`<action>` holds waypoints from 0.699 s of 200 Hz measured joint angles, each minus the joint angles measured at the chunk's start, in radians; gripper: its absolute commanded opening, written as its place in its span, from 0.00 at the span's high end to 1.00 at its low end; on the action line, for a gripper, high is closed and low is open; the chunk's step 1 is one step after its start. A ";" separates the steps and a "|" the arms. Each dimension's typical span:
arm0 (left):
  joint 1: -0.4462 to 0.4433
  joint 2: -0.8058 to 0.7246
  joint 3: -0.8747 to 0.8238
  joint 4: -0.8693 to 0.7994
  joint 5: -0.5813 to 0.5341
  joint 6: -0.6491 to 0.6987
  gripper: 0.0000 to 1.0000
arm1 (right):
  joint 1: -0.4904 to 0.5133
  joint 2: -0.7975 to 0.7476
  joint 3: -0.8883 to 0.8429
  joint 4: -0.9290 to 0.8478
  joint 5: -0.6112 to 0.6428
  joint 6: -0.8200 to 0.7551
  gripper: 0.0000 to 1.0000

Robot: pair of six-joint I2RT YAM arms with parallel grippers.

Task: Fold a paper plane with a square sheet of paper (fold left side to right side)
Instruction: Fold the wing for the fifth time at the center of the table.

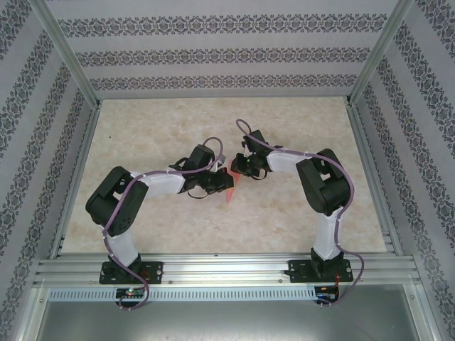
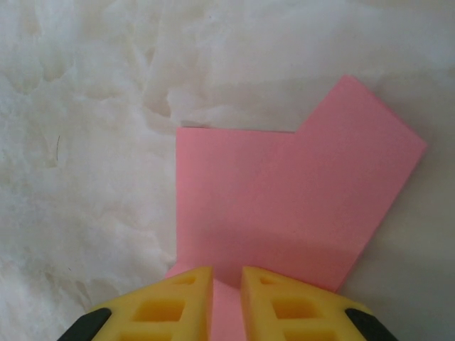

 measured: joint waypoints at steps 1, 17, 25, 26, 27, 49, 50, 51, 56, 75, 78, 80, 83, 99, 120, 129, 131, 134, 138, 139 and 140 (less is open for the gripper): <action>0.001 0.001 0.003 0.000 0.000 0.000 0.98 | 0.000 0.000 0.000 0.000 0.000 0.000 0.81; 0.011 0.021 0.034 -0.002 0.001 0.008 0.98 | 0.000 0.000 0.000 0.000 0.000 0.000 0.81; 0.012 0.032 0.046 -0.007 0.002 0.013 0.98 | 0.000 0.000 0.000 0.000 0.000 0.000 0.81; 0.013 0.034 0.048 -0.008 0.002 0.015 0.98 | 0.000 0.000 0.000 0.000 0.000 0.000 0.81; 0.013 0.035 0.049 -0.008 0.002 0.015 0.98 | 0.000 0.000 0.000 0.000 0.000 0.000 0.81; 0.021 0.072 0.080 -0.038 0.003 0.032 0.98 | 0.000 0.000 0.000 0.000 0.000 0.000 0.81; 0.021 0.073 0.081 -0.039 0.003 0.033 0.98 | 0.000 0.000 0.000 0.000 0.000 0.000 0.81; 0.021 0.074 0.082 -0.041 0.003 0.034 0.98 | 0.000 0.000 0.000 0.000 0.000 0.000 0.81; 0.023 0.080 0.089 -0.048 0.003 0.036 0.98 | 0.000 0.000 0.000 0.000 0.000 0.000 0.81; 0.026 0.100 0.103 -0.056 0.002 0.046 0.98 | 0.000 0.000 -0.001 0.000 0.000 0.000 0.81; 0.026 0.104 0.105 -0.056 0.003 0.048 0.98 | 0.000 0.000 -0.001 0.000 0.000 0.000 0.81; 0.026 0.105 0.106 -0.057 0.003 0.049 0.98 | 0.000 0.000 -0.001 0.000 0.000 0.000 0.81; 0.026 0.109 0.107 -0.057 0.003 0.049 0.98 | 0.000 0.000 -0.001 0.001 0.000 0.000 0.81; 0.029 0.129 0.111 -0.056 0.003 0.052 0.98 | 0.000 0.000 -0.001 0.000 0.000 0.000 0.81; 0.031 0.159 0.111 -0.055 0.003 0.052 0.98 | 0.000 0.000 -0.001 0.000 0.000 0.000 0.81; 0.031 0.173 0.111 -0.055 0.004 0.051 0.98 | 0.000 0.000 -0.001 0.000 0.000 0.000 0.81; 0.031 0.177 0.112 -0.055 0.004 0.052 0.98 | 0.000 0.000 -0.001 0.000 0.000 0.000 0.81; 0.031 0.180 0.113 -0.055 0.005 0.052 0.98 | 0.000 0.000 -0.001 0.000 0.000 0.000 0.81; 0.031 0.187 0.114 -0.054 0.006 0.052 0.98 | 0.000 0.000 -0.001 0.000 0.000 0.000 0.81; 0.031 0.188 0.115 -0.054 0.006 0.052 0.98 | 0.000 0.000 -0.001 0.000 0.000 0.000 0.81; 0.031 0.190 0.116 -0.054 0.007 0.052 0.98 | 0.000 0.000 -0.001 0.000 0.000 0.000 0.81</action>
